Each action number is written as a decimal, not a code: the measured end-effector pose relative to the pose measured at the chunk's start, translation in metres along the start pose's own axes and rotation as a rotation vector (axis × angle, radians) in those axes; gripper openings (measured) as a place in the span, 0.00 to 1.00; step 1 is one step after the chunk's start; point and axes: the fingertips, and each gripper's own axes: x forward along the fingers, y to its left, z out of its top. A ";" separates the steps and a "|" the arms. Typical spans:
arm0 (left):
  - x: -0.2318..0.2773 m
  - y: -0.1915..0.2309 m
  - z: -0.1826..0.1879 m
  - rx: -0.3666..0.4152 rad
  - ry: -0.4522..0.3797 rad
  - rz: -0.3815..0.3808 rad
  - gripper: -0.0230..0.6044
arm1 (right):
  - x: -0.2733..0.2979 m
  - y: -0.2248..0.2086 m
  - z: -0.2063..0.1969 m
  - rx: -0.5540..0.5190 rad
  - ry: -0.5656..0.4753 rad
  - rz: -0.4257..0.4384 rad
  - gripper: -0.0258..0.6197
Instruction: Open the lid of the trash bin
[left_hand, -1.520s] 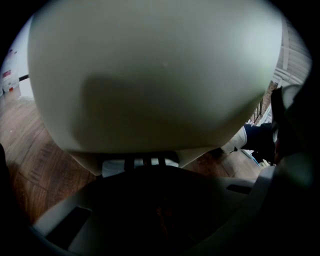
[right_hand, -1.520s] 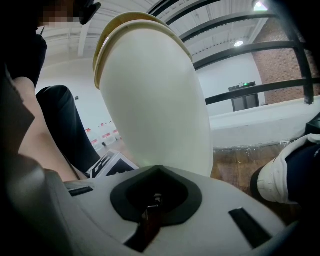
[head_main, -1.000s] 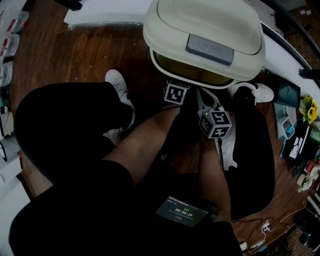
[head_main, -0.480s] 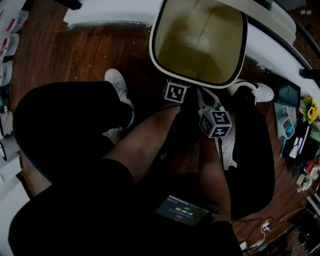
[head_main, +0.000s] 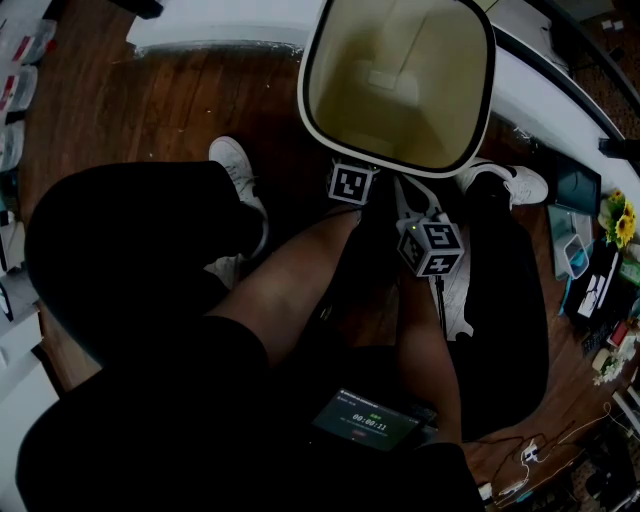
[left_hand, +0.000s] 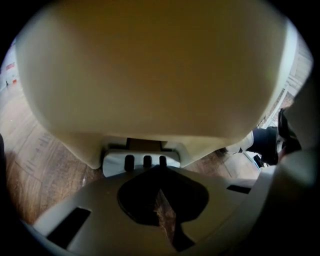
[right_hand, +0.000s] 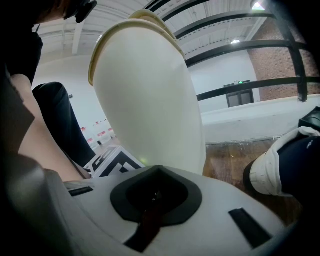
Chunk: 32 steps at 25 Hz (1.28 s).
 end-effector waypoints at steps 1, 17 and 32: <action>0.000 0.001 0.000 0.002 0.000 0.002 0.08 | 0.000 0.000 0.000 0.000 0.000 -0.001 0.08; 0.000 -0.001 -0.002 0.032 0.004 -0.011 0.08 | 0.000 0.001 -0.001 0.002 0.003 0.000 0.08; 0.000 -0.001 -0.002 0.076 0.003 -0.016 0.08 | 0.003 0.004 -0.001 -0.010 0.003 0.002 0.08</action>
